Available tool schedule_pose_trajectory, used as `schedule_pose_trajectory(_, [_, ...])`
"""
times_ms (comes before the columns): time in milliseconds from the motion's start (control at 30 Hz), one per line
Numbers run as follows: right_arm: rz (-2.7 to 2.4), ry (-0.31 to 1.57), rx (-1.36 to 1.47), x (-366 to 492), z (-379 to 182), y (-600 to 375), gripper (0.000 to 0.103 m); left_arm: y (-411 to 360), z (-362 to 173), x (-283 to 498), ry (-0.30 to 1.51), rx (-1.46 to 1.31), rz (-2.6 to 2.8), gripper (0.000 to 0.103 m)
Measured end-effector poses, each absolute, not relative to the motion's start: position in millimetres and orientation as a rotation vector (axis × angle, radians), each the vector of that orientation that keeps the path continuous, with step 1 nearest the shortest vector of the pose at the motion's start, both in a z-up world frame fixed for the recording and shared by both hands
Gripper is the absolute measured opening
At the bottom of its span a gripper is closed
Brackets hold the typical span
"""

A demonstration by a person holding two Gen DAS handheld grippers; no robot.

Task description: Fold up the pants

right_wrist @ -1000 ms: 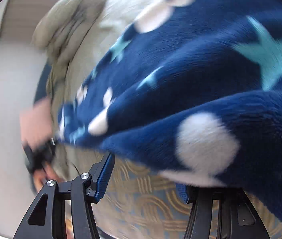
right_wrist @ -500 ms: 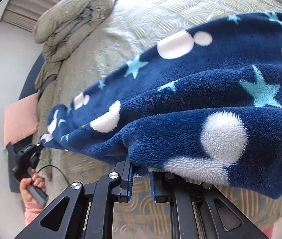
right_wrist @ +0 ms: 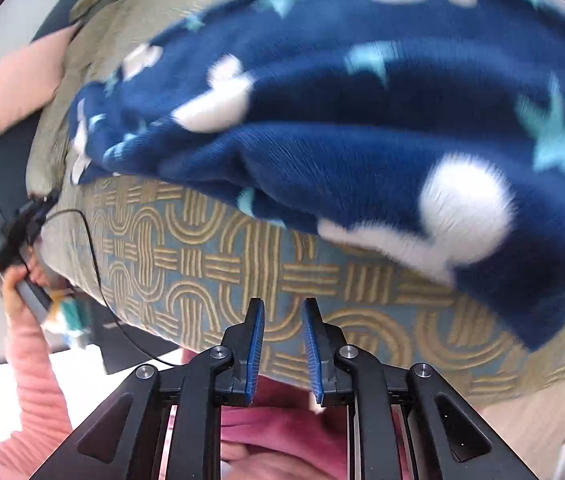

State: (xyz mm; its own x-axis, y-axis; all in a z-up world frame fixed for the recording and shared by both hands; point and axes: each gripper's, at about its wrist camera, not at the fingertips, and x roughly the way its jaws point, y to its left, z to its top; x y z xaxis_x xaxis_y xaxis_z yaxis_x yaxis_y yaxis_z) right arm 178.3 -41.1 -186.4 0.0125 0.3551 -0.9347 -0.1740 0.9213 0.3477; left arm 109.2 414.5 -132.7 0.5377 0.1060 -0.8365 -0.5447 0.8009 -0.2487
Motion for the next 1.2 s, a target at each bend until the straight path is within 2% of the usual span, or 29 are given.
schedule_pose_trajectory(33, [0.414,1.469,0.115,173.6,-175.3,-45.7,0.030,412.3,-126.9,111.0,0.917,-0.513,0.394,0.012])
schedule_pose_trajectory(67, [0.398,1.424,0.081,178.7,-166.1,-46.4,0.032,406.3,-120.6,116.2,0.909,-0.478,0.373,0.018])
schedule_pose_trajectory(100, [0.377,1.397,0.058,185.4,-161.8,-46.8,0.033,398.3,-114.9,124.1,0.906,-0.434,0.344,0.035])
schedule_pose_trajectory(133, [0.350,1.379,0.042,186.4,-160.2,-52.5,0.033,389.3,-110.1,132.9,0.903,-0.399,0.316,0.046])
schedule_pose_trajectory(167, [0.321,1.366,0.032,192.6,-157.8,-53.4,0.033,378.3,-104.8,144.6,0.892,-0.364,0.274,0.067])
schedule_pose_trajectory(200, [0.310,1.358,0.032,192.3,-157.0,-58.0,0.033,372.4,-102.4,153.7,0.880,-0.344,0.238,0.076])
schedule_pose_trajectory(300, [0.300,1.355,0.050,198.2,-156.7,-64.2,0.033,347.3,-100.4,186.4,0.873,-0.261,0.109,0.078])
schedule_pose_trajectory(500, [0.349,1.364,0.021,190.6,-155.3,-66.9,0.033,325.6,-142.8,243.9,1.049,-0.169,0.039,0.077])
schedule_pose_trajectory(533, [0.355,1.361,0.006,188.7,-153.7,-68.0,0.033,326.0,-148.4,245.4,1.060,-0.170,0.032,0.072])
schedule_pose_trajectory(567, [0.354,1.360,-0.007,187.1,-152.6,-69.9,0.035,327.4,-151.2,242.9,1.063,-0.195,0.008,0.034])
schedule_pose_trajectory(600, [0.349,1.361,-0.013,188.8,-155.5,-63.6,0.037,330.0,-154.2,239.9,1.084,-0.248,-0.029,0.011])
schedule_pose_trajectory(633, [0.342,1.362,-0.012,187.5,-154.5,-66.9,0.038,333.8,-153.6,234.9,1.088,-0.285,-0.026,0.007])
schedule_pose_trajectory(800, [0.320,1.344,0.021,190.2,-145.6,-84.1,0.040,363.1,-131.4,186.6,1.038,-0.260,0.007,0.010])
schedule_pose_trajectory(900, [0.319,1.324,0.021,193.1,-141.6,-89.1,0.045,377.7,-138.7,167.4,1.069,-0.207,0.055,0.015])
schedule_pose_trajectory(1033, [0.301,1.321,0.033,198.2,-140.0,-92.4,0.045,391.9,-148.2,160.7,1.094,-0.264,0.115,0.018])
schedule_pose_trajectory(1100, [0.308,1.302,0.034,200.2,-135.0,-92.5,0.045,397.8,-143.7,160.7,1.046,-0.328,0.111,0.033])
schedule_pose_trajectory(1200, [0.308,1.268,-0.021,212.3,-128.5,-91.0,0.046,391.7,-133.3,174.8,1.000,-0.324,0.085,0.048])
